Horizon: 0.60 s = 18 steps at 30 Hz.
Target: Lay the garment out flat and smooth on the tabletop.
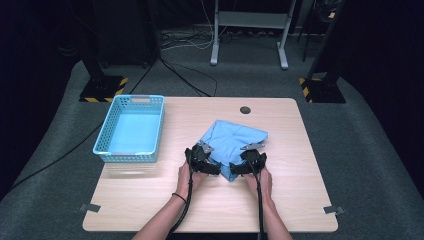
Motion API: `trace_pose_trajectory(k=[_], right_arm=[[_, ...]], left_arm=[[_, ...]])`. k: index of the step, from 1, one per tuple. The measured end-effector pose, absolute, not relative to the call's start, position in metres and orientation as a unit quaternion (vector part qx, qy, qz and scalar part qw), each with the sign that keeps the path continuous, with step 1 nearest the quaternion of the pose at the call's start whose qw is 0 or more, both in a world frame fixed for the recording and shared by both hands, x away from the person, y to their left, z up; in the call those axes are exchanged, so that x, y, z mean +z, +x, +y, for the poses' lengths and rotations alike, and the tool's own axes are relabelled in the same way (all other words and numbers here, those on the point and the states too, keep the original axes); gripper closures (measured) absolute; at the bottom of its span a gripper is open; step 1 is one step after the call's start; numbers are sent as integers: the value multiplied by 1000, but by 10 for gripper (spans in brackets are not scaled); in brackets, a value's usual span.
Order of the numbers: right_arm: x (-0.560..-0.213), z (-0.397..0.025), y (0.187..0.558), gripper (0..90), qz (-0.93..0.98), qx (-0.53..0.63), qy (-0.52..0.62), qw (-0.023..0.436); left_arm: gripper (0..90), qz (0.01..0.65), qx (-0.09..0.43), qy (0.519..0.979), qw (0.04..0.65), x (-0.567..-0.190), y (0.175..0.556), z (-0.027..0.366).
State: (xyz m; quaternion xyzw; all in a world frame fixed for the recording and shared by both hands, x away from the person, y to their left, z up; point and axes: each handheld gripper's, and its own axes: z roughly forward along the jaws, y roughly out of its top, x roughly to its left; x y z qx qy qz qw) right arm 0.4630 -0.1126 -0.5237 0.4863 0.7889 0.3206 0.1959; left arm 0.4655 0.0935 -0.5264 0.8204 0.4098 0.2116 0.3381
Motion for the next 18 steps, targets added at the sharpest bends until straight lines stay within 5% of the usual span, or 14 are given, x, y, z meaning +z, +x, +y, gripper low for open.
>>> trace_pose_trajectory(k=[18], right_arm=[[-525, -110, 429, 26, 800, 326, 462, 201]], left_arm=[[4, 403, 207, 823, 341, -527, 433, 98]])
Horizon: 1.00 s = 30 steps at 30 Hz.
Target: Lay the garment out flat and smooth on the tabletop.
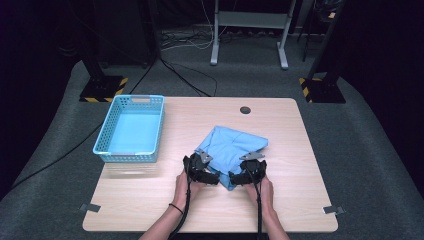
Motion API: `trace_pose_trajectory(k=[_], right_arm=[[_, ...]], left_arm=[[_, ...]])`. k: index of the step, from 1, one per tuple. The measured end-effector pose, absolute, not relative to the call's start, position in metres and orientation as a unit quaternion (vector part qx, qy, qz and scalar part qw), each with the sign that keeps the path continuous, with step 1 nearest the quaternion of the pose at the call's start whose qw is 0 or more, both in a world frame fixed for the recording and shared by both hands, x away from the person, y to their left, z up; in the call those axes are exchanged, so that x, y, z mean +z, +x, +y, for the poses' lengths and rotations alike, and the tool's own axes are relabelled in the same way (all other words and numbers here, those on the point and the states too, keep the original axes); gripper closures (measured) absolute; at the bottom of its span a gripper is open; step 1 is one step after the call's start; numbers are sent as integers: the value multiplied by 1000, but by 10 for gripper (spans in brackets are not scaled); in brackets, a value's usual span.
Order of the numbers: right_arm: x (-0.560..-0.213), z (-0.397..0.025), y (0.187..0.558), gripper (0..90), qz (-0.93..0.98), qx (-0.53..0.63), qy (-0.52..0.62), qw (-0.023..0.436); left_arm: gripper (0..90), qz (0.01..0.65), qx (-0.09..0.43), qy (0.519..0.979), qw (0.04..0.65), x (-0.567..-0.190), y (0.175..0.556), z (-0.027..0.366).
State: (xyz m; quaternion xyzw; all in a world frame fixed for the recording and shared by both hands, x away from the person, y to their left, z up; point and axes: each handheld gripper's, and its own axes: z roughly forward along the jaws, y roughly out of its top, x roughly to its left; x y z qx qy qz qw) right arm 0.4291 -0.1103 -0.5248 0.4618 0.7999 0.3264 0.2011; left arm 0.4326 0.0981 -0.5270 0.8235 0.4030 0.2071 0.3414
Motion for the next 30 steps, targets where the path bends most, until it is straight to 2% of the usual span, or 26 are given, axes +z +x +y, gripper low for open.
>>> trace_pose_trajectory(k=[16, 30], right_arm=[[-525, -109, 394, 27, 807, 330, 446, 203], [-526, -106, 352, 31, 811, 333, 424, 225]], left_arm=[[4, 405, 189, 826, 343, -528, 395, 104], [3, 397, 182, 830, 346, -529, 359, 108]])
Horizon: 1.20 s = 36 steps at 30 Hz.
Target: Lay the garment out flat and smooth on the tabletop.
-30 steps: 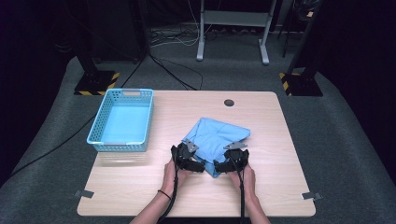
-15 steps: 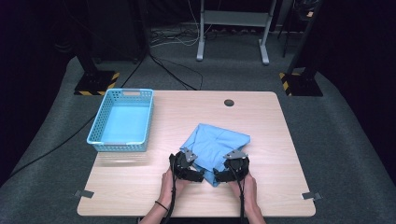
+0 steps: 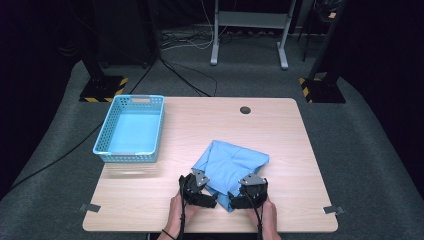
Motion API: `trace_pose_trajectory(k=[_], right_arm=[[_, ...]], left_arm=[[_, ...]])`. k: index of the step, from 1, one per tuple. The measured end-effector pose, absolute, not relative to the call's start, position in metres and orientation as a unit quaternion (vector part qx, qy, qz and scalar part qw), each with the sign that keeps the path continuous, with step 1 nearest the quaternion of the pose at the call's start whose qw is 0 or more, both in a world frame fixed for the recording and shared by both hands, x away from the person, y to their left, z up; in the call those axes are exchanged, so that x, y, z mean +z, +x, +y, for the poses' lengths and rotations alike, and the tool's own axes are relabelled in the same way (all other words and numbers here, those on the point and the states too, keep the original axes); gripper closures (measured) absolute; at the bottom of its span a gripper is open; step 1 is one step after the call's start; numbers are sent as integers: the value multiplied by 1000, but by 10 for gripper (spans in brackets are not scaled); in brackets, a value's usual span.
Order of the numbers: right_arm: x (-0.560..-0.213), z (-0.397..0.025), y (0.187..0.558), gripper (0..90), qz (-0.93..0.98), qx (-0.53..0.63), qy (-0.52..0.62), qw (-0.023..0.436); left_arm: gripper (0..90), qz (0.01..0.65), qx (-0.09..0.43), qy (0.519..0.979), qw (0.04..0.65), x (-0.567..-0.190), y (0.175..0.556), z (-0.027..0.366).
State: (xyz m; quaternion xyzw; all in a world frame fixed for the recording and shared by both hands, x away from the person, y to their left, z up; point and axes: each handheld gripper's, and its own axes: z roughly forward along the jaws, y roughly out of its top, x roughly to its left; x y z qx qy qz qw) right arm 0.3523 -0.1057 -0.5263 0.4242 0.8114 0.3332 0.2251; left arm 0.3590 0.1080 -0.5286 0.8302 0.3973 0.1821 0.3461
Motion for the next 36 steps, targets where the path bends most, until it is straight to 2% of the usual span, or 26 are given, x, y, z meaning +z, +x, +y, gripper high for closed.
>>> trace_pose_trajectory(k=[14, 24, 29, 36], right_arm=[[-527, -112, 324, 32, 815, 339, 416, 218], [-527, -114, 325, 31, 815, 343, 418, 207], [-528, -115, 327, 31, 815, 346, 421, 199], [-528, -115, 327, 31, 814, 346, 423, 195]], left_arm=[[4, 401, 190, 828, 343, -529, 327, 114], [0, 387, 189, 832, 349, -528, 328, 119], [0, 416, 210, 800, 378, -515, 334, 139], [0, 463, 239, 770, 369, -504, 367, 160]])
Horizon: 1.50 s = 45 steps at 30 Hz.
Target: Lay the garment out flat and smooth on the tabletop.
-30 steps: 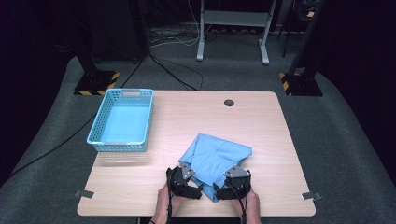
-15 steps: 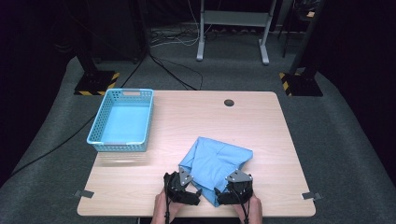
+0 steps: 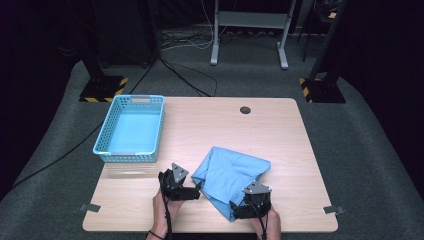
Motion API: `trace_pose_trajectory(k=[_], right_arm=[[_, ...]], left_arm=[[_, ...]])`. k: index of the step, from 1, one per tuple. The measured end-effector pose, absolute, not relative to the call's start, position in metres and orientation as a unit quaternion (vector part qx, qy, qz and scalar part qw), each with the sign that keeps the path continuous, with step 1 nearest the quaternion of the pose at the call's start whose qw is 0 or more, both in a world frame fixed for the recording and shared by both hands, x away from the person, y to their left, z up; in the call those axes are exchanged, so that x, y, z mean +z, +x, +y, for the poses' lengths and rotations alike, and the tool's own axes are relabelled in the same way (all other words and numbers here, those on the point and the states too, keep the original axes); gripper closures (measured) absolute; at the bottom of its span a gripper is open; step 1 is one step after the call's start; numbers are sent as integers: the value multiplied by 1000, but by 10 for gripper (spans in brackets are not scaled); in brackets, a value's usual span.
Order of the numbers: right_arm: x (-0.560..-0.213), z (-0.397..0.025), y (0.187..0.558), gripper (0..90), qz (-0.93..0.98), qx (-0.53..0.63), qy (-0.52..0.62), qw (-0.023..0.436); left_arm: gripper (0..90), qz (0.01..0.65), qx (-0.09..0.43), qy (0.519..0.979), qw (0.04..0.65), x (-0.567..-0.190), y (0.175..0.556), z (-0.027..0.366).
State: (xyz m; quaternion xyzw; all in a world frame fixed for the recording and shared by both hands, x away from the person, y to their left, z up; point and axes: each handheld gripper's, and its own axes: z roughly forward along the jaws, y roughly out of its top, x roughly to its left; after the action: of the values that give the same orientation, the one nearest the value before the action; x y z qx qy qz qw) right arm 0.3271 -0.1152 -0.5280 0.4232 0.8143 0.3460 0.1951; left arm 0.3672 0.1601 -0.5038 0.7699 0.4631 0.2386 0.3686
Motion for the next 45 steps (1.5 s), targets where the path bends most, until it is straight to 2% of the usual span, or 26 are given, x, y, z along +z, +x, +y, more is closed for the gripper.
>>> trace_pose_trajectory(k=[4, 9, 18, 26, 32, 41, 45], right_arm=[[-528, -115, 327, 32, 814, 346, 423, 195], [-528, -115, 327, 32, 815, 346, 423, 194], [-524, -115, 333, 17, 824, 347, 414, 174], [-509, -88, 342, 18, 850, 337, 365, 174], [-498, -77, 339, 25, 858, 326, 344, 197], [-480, -96, 317, 33, 852, 329, 341, 221], [-485, -87, 323, 33, 861, 323, 330, 214]], left_arm=[[0, 466, 231, 782, 343, -512, 392, 155], [0, 467, 216, 795, 321, -524, 406, 148], [1, 473, 196, 791, 335, -529, 408, 148], [0, 474, 195, 790, 336, -529, 408, 148], [0, 473, 195, 791, 335, -529, 408, 148], [0, 473, 195, 791, 335, -529, 408, 148], [0, 473, 195, 791, 335, -529, 408, 148]])
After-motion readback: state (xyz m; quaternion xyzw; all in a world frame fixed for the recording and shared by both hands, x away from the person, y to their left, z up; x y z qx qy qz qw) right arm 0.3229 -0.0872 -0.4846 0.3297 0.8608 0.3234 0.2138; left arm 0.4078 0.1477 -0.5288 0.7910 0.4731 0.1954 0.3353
